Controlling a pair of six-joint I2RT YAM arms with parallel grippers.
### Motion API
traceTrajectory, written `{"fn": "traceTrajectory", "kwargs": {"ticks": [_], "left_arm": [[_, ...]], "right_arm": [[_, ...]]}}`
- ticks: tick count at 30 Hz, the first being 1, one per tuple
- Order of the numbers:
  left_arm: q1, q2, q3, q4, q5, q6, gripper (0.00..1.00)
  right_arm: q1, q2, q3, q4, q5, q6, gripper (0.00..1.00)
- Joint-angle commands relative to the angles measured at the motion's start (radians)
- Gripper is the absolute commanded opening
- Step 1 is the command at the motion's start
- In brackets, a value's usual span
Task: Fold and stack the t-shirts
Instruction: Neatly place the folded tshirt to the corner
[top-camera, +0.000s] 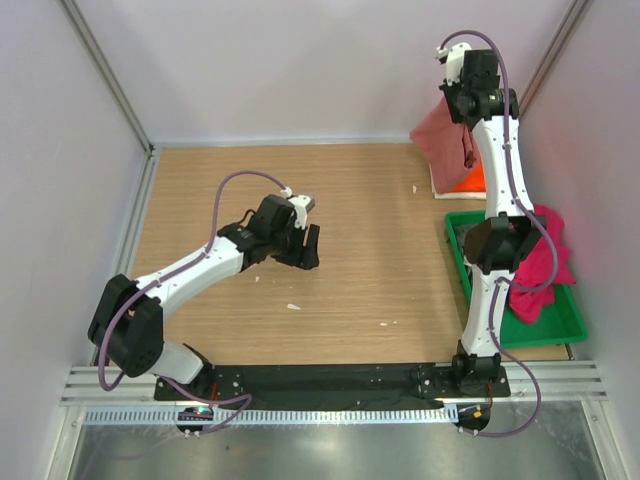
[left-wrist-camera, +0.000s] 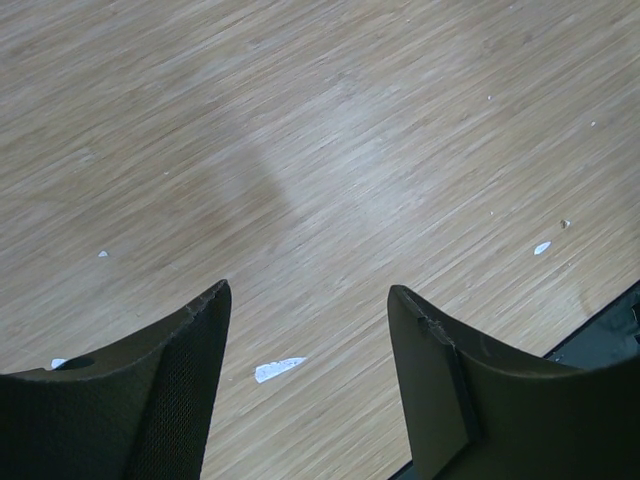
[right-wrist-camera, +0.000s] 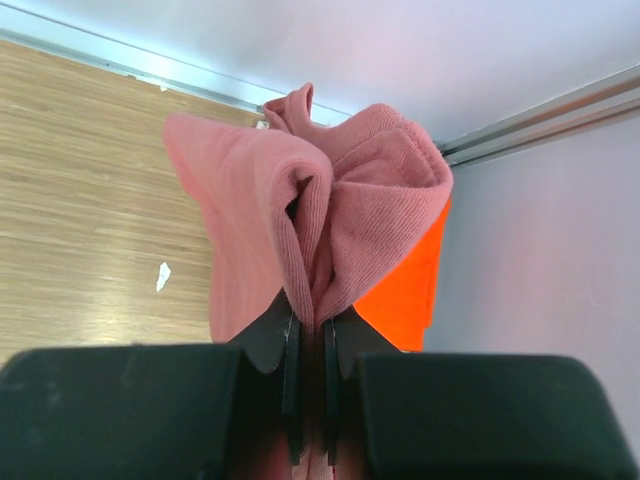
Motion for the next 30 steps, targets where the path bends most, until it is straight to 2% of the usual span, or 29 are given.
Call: {"fn": "traceTrajectory", "kwargs": {"ticks": [1, 9, 28, 30], "left_arm": [[0.011, 0.003, 0.028, 0.008, 0.027, 0.000, 0.65], [0.022, 0.017, 0.034, 0.017, 0.042, -0.001, 0.65], [0.042, 0.035, 0.031, 0.010, 0.060, -0.001, 0.65], [0.042, 0.043, 0.037, 0.008, 0.062, -0.001, 0.65]], "right_arm": [[-0.004, -0.070, 0.000, 0.051, -0.040, 0.027, 0.01], [-0.001, -0.104, -0.009, 0.059, -0.114, 0.136, 0.01], [-0.033, -0.015, -0.042, 0.085, -0.113, 0.076, 0.01], [-0.067, 0.002, -0.042, 0.102, -0.114, 0.070, 0.01]]}}
